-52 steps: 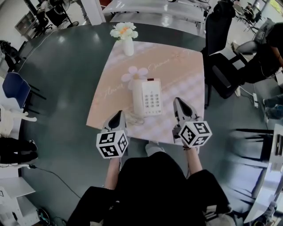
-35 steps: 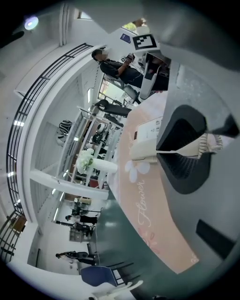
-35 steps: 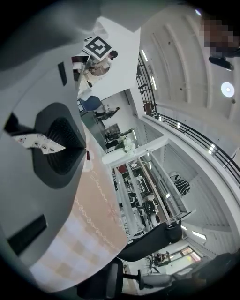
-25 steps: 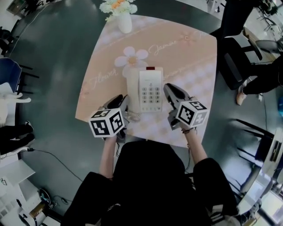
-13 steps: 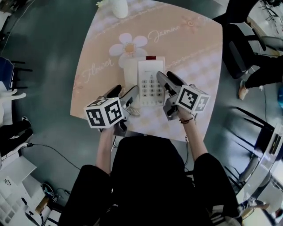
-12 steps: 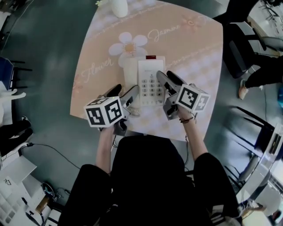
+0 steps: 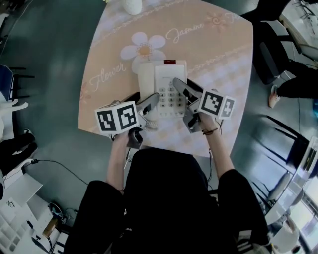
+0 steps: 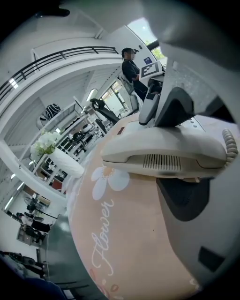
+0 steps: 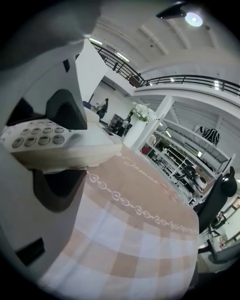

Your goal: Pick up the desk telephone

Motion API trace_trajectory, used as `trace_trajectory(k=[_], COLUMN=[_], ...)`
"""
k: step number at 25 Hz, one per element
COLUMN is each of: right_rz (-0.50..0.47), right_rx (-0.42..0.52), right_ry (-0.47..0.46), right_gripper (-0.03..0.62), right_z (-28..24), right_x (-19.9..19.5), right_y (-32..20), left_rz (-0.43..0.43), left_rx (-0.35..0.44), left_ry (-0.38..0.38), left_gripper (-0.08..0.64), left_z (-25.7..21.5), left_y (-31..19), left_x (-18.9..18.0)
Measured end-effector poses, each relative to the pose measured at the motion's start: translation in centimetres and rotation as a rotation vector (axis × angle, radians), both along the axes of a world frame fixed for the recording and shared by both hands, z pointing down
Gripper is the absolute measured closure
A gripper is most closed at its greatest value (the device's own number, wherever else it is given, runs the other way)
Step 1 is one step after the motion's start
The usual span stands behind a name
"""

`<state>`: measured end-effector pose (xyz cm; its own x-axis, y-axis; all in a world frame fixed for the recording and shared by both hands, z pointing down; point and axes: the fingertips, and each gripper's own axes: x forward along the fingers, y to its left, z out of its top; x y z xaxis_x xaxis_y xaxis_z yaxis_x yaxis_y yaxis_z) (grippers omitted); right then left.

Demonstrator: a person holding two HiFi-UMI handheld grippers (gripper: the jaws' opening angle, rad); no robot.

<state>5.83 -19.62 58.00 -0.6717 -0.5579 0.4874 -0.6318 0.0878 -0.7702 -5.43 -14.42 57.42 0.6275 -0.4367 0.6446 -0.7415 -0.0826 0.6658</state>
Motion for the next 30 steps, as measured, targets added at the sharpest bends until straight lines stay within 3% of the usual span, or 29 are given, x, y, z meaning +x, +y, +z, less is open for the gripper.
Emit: trace_trajectory(k=[10, 18, 30], right_rz=[-0.053, -0.023, 0.020], right_rx=[-0.045, -0.031, -0.031], right_ry=[0.001, 0.016, 0.044], right_gripper=[0.357, 0.356, 0.357], right_z=[0.38, 0.53, 0.28], right_x=[-0.53, -0.40, -0.19], right_y=[0.15, 0.17, 0.29], left_rz=[0.069, 0.021, 0.022], left_rx=[-0.043, -0.004, -0.031], left_ry=[0.020, 0.015, -0.005], left_gripper=[0.235, 0.235, 0.239], left_z=[0.47, 0.63, 0.54], left_y=[0.34, 0.30, 0.29], left_x=[0.60, 0.50, 0.40])
